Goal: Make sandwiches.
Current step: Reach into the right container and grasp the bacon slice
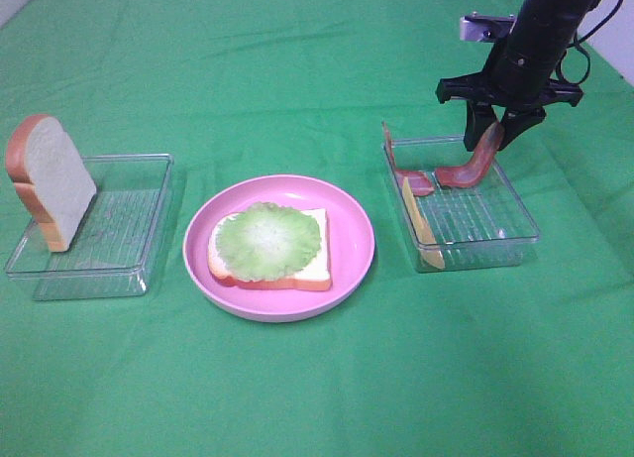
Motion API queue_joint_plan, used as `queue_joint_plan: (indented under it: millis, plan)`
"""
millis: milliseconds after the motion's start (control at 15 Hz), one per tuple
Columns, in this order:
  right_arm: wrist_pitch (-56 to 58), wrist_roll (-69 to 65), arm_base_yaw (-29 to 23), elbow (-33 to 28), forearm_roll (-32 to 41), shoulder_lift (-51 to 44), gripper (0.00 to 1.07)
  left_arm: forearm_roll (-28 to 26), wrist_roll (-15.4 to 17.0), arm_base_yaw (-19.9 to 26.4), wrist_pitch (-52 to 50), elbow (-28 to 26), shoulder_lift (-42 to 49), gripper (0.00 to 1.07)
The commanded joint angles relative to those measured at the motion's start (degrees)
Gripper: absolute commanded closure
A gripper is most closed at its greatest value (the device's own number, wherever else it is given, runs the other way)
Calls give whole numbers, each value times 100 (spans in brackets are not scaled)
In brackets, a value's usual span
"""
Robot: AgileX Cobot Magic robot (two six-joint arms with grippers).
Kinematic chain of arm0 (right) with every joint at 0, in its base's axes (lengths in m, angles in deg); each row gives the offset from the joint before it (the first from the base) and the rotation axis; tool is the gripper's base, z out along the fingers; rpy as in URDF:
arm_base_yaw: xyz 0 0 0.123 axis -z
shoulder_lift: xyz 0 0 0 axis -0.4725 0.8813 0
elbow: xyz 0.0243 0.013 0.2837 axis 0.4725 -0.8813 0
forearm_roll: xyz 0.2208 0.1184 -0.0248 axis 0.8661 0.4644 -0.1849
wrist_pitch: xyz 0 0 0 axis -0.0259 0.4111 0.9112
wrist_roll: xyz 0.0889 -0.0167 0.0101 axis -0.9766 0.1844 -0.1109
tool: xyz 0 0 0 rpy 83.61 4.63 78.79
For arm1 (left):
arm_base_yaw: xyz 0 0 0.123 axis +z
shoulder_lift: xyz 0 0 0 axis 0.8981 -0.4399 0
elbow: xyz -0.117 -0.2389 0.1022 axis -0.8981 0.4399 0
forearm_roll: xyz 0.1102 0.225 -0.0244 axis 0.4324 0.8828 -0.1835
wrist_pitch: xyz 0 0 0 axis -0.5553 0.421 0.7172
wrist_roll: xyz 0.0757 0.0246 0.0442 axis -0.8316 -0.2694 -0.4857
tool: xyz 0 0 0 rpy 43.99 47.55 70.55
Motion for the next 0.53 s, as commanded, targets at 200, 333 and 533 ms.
queue_joint_plan:
  millis: [200, 333, 533]
  plan:
    - [-11, 40, 29, 17, -17, -23, 78, -11, 11, -29, -80, 17, 80, 8]
    - [-11, 40, 29, 17, -57, -23, 99, -11, 11, -29, -80, 17, 80, 8]
    - [-6, 40, 29, 17, -63, -23, 107, -11, 11, -29, -80, 17, 80, 8]
